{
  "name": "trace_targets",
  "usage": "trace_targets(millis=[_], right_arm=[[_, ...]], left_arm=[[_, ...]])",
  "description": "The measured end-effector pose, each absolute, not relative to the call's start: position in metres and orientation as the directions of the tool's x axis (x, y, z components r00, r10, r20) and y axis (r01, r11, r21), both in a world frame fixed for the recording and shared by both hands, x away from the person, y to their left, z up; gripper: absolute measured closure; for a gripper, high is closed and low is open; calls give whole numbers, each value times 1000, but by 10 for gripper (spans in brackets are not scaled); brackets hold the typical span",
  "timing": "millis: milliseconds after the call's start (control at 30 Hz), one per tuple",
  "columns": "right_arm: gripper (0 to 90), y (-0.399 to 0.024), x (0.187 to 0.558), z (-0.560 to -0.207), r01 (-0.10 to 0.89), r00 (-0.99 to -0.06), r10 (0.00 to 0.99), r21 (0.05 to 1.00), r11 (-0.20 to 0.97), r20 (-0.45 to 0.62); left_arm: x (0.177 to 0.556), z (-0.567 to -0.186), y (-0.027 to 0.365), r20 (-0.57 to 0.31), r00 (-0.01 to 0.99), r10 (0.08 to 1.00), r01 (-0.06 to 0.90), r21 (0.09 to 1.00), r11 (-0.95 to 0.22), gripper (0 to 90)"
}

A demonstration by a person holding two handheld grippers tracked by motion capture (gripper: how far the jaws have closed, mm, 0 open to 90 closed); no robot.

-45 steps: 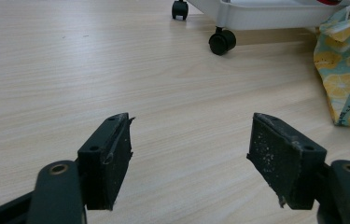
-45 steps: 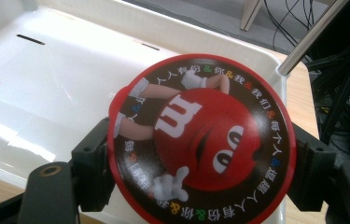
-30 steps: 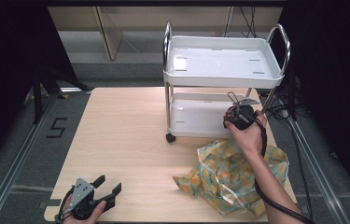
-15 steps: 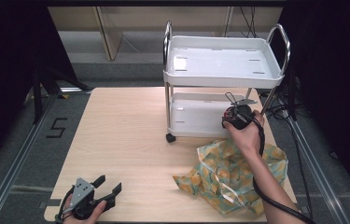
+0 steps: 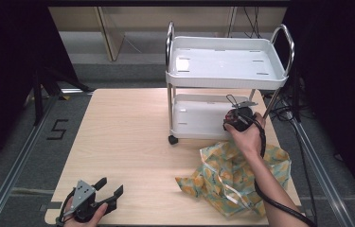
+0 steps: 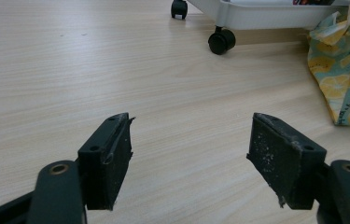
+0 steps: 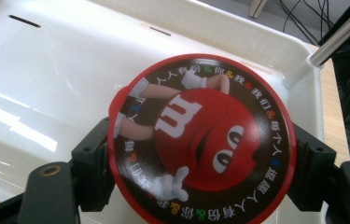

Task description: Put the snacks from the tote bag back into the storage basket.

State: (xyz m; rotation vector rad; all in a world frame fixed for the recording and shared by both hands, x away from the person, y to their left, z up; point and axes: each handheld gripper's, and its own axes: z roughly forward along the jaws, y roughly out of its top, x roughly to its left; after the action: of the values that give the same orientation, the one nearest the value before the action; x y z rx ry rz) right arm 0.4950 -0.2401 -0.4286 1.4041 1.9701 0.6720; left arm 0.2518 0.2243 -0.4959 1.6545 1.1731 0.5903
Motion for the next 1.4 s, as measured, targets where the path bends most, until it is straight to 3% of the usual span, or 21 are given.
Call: trace_targets(millis=[1400], right_arm=[[265, -243, 502, -436, 682, -234, 961, 680, 269, -145]], left_arm=[[252, -496, 224, -143, 411, 900, 424, 905, -50, 293]])
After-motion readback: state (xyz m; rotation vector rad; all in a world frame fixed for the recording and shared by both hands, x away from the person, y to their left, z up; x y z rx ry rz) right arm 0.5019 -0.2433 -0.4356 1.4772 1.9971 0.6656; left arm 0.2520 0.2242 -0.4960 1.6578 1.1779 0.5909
